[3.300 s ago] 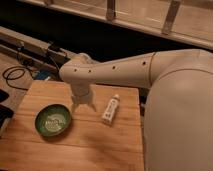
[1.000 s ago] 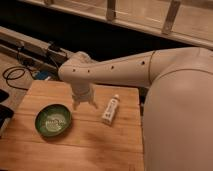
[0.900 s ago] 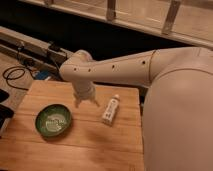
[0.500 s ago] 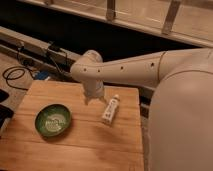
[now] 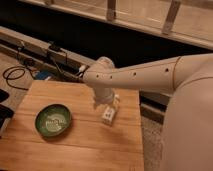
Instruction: Place the bottle in the ceramic bowl
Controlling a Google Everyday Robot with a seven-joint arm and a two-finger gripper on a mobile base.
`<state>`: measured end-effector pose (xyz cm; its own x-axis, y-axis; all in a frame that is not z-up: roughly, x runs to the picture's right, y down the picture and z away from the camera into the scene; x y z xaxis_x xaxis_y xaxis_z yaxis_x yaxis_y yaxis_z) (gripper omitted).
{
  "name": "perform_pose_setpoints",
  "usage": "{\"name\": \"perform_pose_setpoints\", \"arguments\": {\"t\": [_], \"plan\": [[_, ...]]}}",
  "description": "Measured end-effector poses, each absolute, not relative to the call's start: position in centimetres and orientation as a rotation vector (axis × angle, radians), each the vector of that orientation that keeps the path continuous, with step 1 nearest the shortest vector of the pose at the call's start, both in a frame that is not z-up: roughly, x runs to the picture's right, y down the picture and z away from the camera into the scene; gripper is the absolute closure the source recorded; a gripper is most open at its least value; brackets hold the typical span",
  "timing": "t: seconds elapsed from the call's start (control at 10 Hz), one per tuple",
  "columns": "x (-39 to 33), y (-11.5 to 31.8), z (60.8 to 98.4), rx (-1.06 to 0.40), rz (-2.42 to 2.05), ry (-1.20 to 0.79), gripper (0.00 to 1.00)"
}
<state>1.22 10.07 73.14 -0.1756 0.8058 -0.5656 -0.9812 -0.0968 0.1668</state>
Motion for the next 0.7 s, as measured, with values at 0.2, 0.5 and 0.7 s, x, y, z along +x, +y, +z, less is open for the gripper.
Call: {"name": "perform_pose_setpoints", "arguments": {"t": [0.2,0.5,0.7], "plan": [[1.3,10.9,73.8,-0.404,1.677,0.606,0.35],[1.6,11.6,76.5,-0.420,1.721,0.586,0.35],[0.8,11.2,78.6,-0.408,1.731,0.577,0.35]]}}
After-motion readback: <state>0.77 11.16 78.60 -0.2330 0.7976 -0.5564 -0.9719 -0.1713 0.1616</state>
